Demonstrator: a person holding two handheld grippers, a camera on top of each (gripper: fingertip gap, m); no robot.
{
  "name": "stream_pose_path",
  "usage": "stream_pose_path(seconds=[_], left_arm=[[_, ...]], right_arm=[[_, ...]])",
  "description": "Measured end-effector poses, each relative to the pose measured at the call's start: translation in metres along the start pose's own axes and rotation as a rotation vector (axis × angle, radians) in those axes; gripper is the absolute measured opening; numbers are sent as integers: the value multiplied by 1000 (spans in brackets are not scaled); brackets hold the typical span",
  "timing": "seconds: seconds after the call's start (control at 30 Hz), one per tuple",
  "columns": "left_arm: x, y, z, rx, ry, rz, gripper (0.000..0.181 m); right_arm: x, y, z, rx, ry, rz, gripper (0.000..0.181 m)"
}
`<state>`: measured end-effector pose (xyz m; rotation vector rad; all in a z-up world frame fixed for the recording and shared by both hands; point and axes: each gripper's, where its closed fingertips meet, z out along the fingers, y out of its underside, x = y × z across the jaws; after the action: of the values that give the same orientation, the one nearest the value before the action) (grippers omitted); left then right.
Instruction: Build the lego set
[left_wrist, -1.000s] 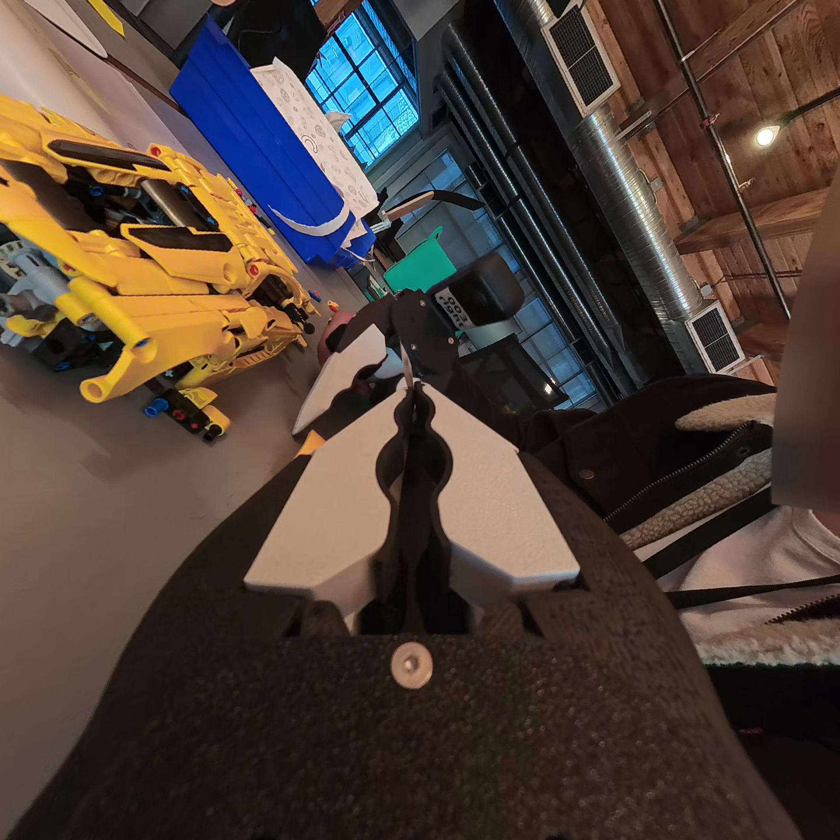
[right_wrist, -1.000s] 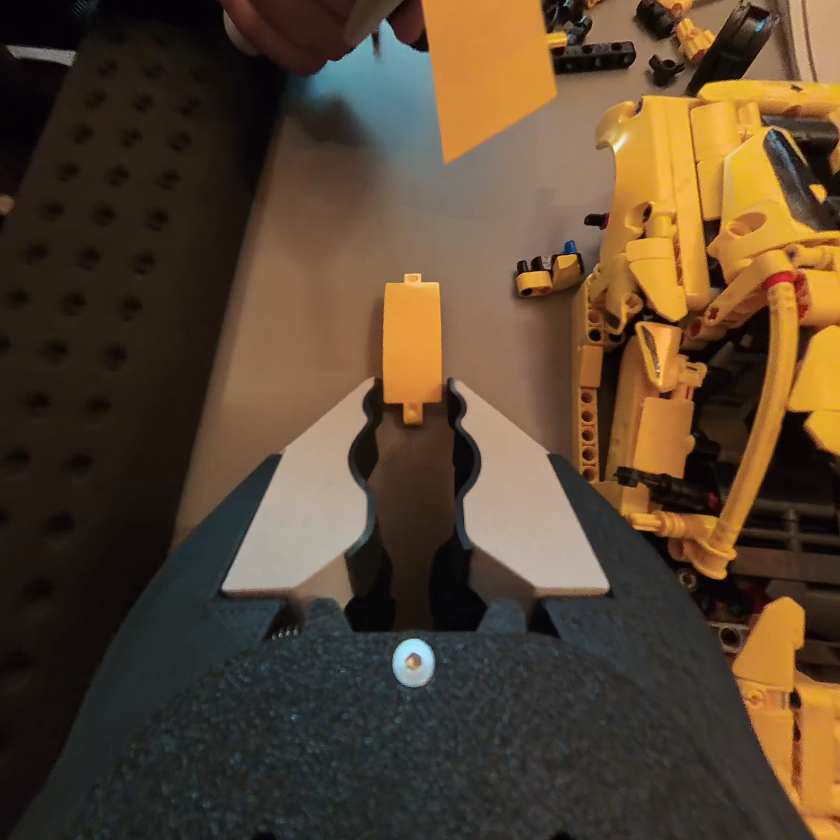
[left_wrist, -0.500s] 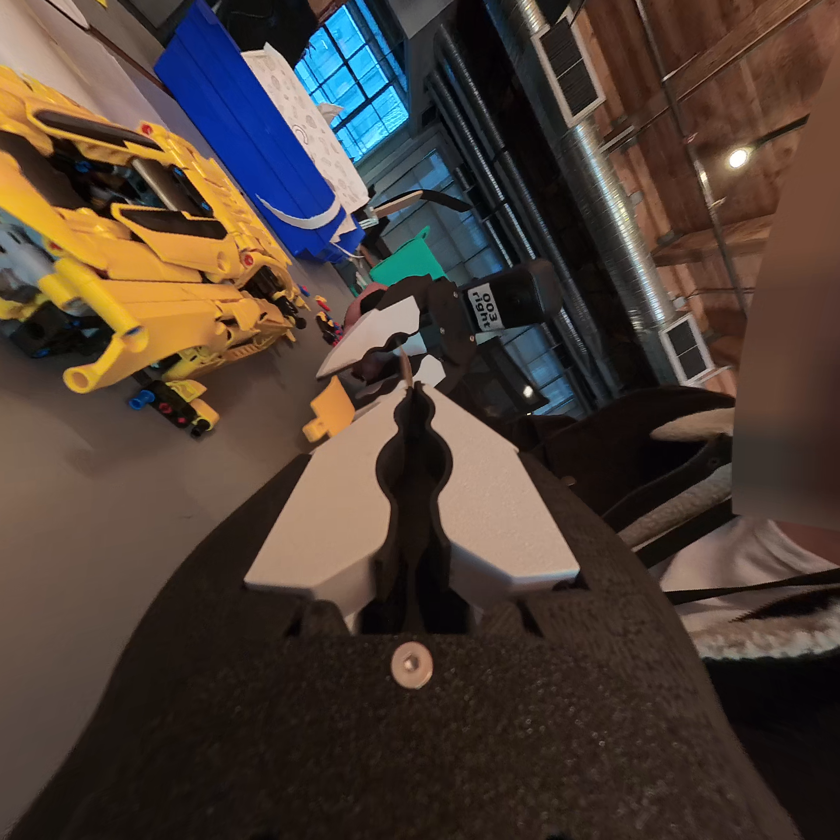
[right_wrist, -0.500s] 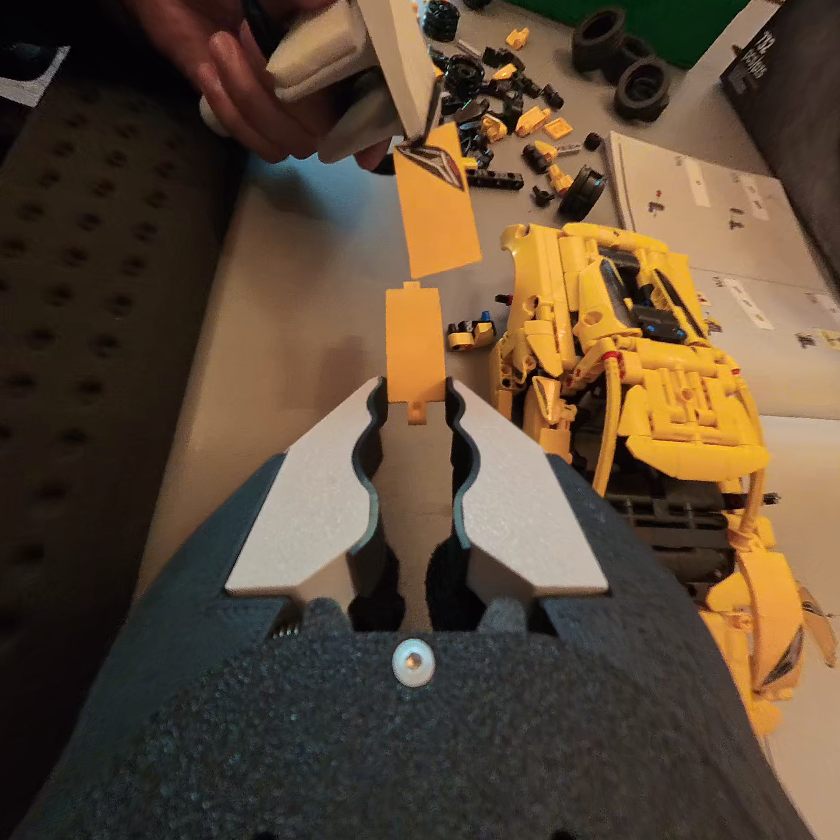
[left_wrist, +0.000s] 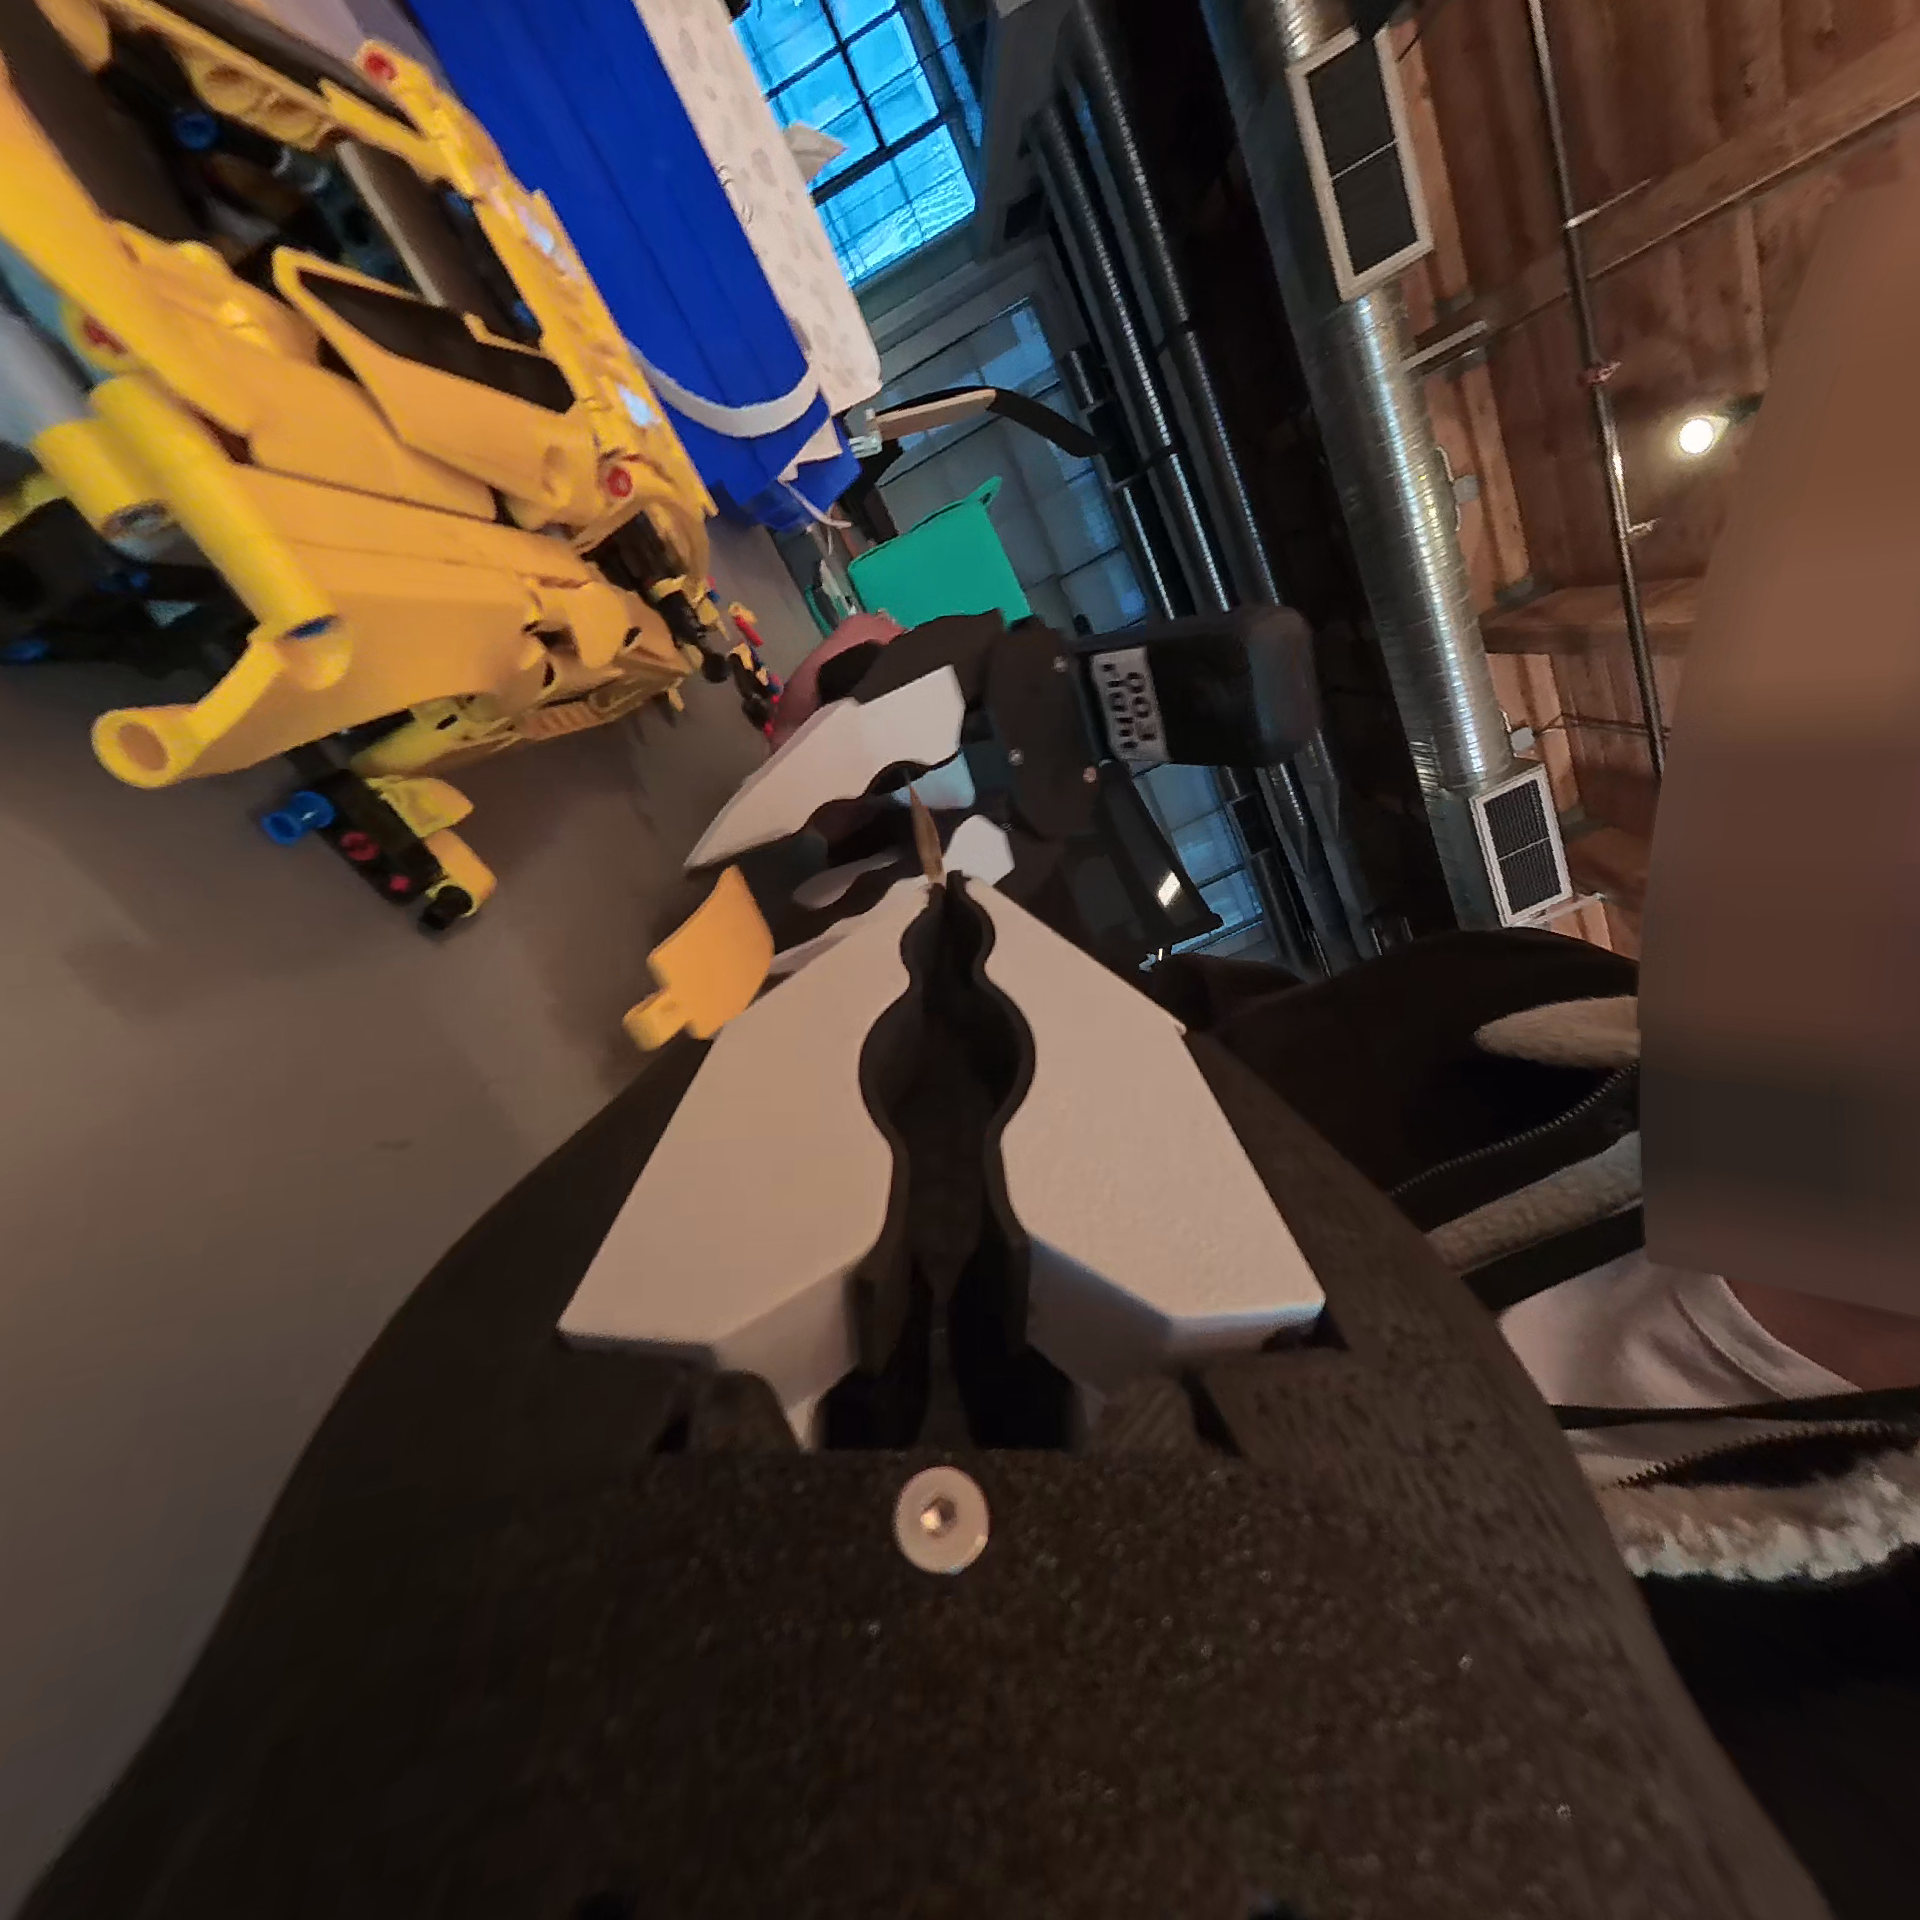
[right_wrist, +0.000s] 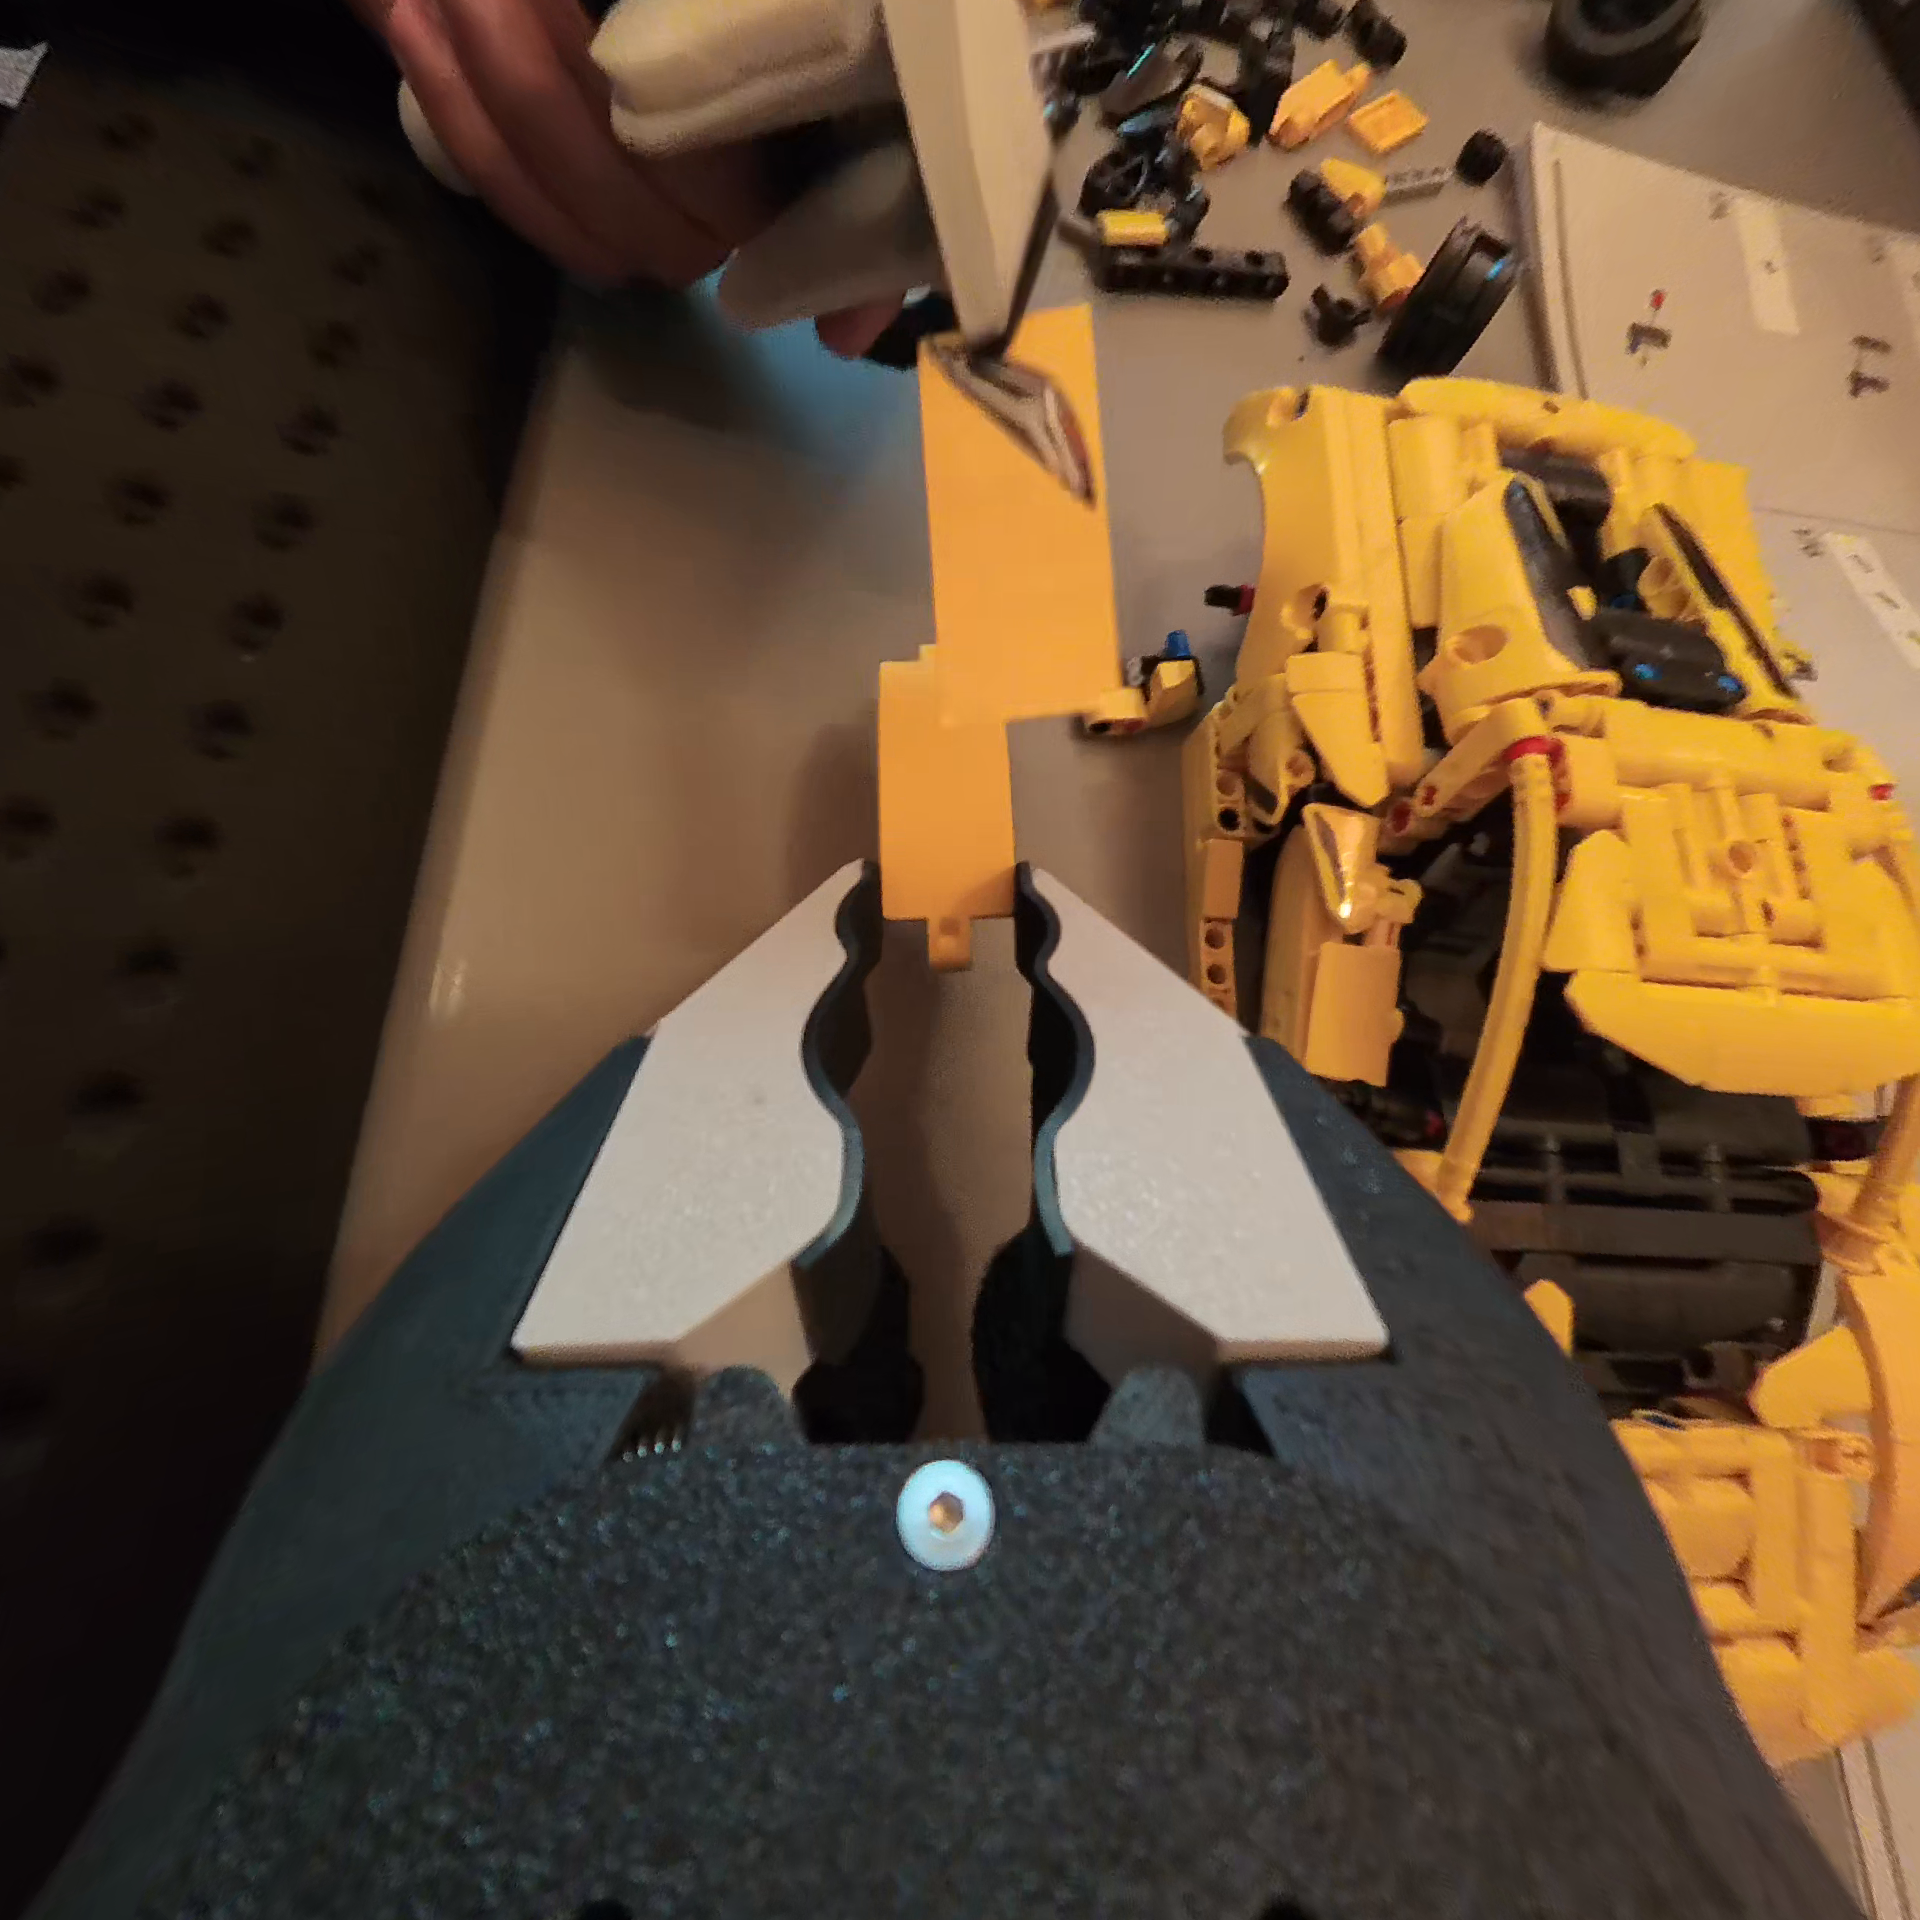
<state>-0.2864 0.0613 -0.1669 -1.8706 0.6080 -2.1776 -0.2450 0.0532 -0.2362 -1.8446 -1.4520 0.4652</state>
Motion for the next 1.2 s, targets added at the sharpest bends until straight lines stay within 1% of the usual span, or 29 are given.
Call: stream_pose_path(seconds=[0.13,0.37,0.53,0.7,1.2], left_arm=[[2,1,2,-4,18,-6,0],[17,-5,2,30,89,33,0],[13,-6,2,32,68,32,0],[10,-1,4,3,43,26,0],[-3,3,6,-23,-18,-10,0]], right_arm=[[8,-8,-6,38,50,15,24],[13,-8,-8,34,83,17,24],[16,-8,-10,38,91,25,24],[16,-8,-9,38,89,33,24],[14,-8,-5,21,102,-4,24]])
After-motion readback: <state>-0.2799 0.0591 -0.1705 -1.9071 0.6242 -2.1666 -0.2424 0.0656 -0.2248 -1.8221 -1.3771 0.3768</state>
